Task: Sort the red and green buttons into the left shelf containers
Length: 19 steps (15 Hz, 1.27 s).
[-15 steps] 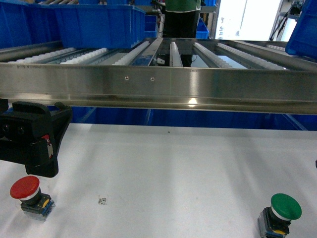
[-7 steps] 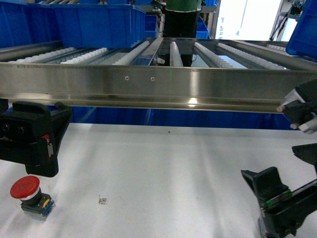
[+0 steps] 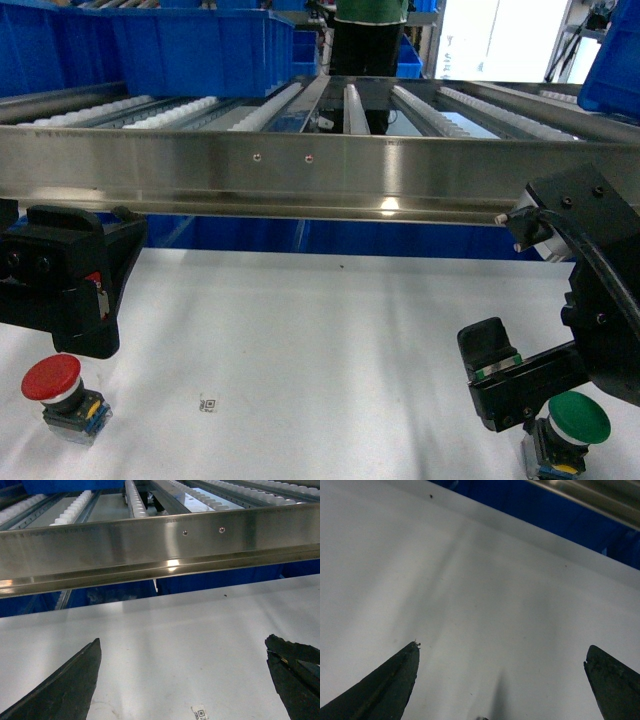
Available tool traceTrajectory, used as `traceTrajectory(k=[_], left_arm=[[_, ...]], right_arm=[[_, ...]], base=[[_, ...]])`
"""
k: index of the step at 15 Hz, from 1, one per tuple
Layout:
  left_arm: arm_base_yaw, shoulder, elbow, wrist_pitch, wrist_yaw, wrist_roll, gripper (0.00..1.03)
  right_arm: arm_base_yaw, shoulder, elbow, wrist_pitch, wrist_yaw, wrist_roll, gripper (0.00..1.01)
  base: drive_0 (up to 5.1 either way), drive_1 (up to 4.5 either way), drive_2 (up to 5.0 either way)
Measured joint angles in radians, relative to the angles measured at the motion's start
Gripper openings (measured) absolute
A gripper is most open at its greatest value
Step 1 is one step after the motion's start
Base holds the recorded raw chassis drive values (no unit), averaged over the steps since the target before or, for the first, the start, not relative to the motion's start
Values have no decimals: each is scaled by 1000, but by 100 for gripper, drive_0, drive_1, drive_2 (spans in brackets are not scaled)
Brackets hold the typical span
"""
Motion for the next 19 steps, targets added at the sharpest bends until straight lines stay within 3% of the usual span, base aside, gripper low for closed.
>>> traceTrajectory(k=[3,5,14,15,19], left_arm=[[0,0,0,0,-2,0,98],[0,0,0,0,-2,0,98],[0,0,0,0,-2,0,98],[0,0,0,0,-2,0,98],[0,0,0,0,-2,0,98]], right_arm=[[-66,-32,-60,-22,-6,36,98],[-82,-37,-107,-18,-51,55,98],[-55,84,-112,11,-72,94,98],[-55,90,-106,13,-71,98,94],[-48,90,-103,24,-72,98,48]], base=[[0,0,0],[0,0,0],[0,0,0],[0,0,0],[0,0,0]])
